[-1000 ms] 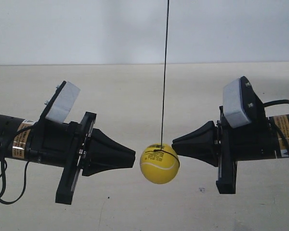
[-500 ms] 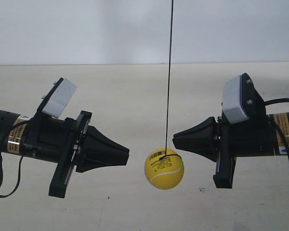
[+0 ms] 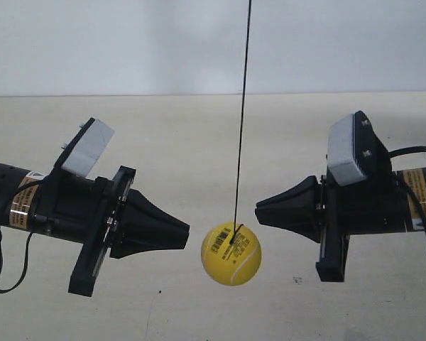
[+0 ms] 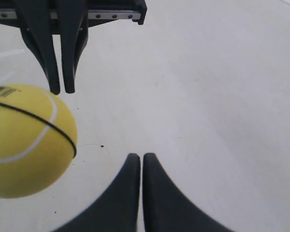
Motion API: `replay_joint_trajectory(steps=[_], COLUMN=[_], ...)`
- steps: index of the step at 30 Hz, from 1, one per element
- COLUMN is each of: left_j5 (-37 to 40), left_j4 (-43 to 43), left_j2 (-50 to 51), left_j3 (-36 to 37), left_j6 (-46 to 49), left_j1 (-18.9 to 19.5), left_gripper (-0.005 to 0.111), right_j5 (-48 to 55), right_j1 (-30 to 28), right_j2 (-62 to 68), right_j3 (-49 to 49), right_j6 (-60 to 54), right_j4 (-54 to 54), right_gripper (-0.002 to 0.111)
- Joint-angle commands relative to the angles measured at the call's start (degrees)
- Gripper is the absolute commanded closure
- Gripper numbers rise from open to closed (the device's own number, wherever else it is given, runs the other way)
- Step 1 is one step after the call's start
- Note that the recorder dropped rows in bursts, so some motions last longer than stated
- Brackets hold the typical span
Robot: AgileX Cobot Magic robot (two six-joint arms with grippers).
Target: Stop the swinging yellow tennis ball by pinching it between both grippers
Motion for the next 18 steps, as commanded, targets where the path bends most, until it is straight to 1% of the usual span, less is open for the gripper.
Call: replay_joint_trajectory(steps=[1, 7, 18], left_j5=[-0.60, -0.60, -0.60], left_j4=[0.32, -0.02, -0.99], left_j2=[-0.45, -0.45, -0.45], left_j3=[-0.20, -0.20, -0.20], left_j6=[-0.49, 0.17, 0.15], left_j1=[0.12, 0.12, 0.01], left_gripper=[0.102, 0.102, 0.102], right_j5=[-0.19, -2.02, -2.15], right_j1=[-0.21, -0.21, -0.21], right_j2=[-0.36, -0.36, -0.36], right_j3=[-0.12, -0.12, -0.12], right_j6=[1.02, 2.16, 2.94], right_j4=[-1.39, -2.78, -3.01], right_gripper=[0.108, 0.108, 0.108])
